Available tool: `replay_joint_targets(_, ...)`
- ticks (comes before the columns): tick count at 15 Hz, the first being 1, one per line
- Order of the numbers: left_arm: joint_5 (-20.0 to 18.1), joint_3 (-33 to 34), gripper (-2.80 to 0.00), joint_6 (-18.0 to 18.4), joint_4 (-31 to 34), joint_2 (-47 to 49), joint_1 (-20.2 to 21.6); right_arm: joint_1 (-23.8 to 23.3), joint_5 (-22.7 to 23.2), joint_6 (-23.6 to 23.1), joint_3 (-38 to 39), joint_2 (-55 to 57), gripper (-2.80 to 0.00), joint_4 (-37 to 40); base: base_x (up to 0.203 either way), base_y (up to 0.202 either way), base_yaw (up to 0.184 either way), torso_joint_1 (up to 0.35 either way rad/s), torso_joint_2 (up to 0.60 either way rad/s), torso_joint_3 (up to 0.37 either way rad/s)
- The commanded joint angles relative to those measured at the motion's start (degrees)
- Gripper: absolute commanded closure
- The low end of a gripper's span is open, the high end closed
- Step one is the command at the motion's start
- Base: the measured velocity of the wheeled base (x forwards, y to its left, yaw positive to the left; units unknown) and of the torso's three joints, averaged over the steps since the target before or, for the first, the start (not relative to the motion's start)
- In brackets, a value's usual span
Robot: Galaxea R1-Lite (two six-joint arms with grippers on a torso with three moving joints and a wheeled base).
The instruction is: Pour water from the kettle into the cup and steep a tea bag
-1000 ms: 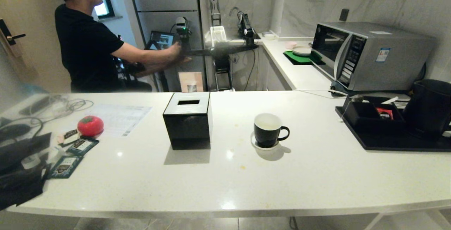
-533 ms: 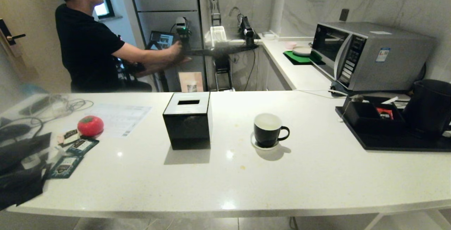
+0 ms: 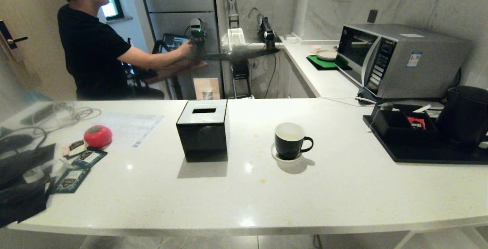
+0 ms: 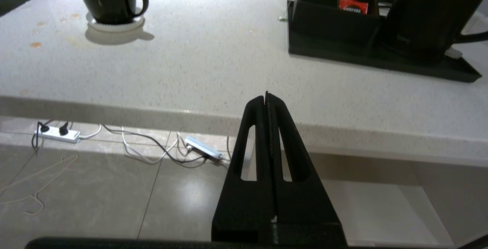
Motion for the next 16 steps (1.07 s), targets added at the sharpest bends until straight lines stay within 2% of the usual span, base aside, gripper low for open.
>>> replay_joint_targets(1,0.0,0.0,0.0,0.0,0.0,0.0,0.0,-0.1,0.1,0.1,-0.1,5.8,0.0,-3.5,0.0,0.0,0.0,0.0,0.0,0.0)
replay_joint_targets(6,0.0,0.0,0.0,0.0,0.0,0.0,0.0,-0.4,0.2,0.1,-1.6,20.5,0.0,-15.0,0.0,0.0,0.0,0.0,0.0,0.0)
replay_joint_targets(9,0.0,0.0,0.0,0.0,0.0,0.0,0.0,-0.8,0.4,2.3,-5.2,33.3,0.0,-23.9,0.0,0.0,0.0,0.0,0.0,0.0)
replay_joint_targets(12,0.0,0.0,0.0,0.0,0.0,0.0,0.0,-1.0,0.3,3.7,-14.5,45.8,0.0,-28.4,0.0,0.0,0.0,0.0,0.0,0.0)
replay_joint_targets(16,0.0,0.0,0.0,0.0,0.0,0.0,0.0,-1.0,-0.1,3.4,-25.9,60.2,0.0,-29.4,0.0,0.0,0.0,0.0,0.0,0.0)
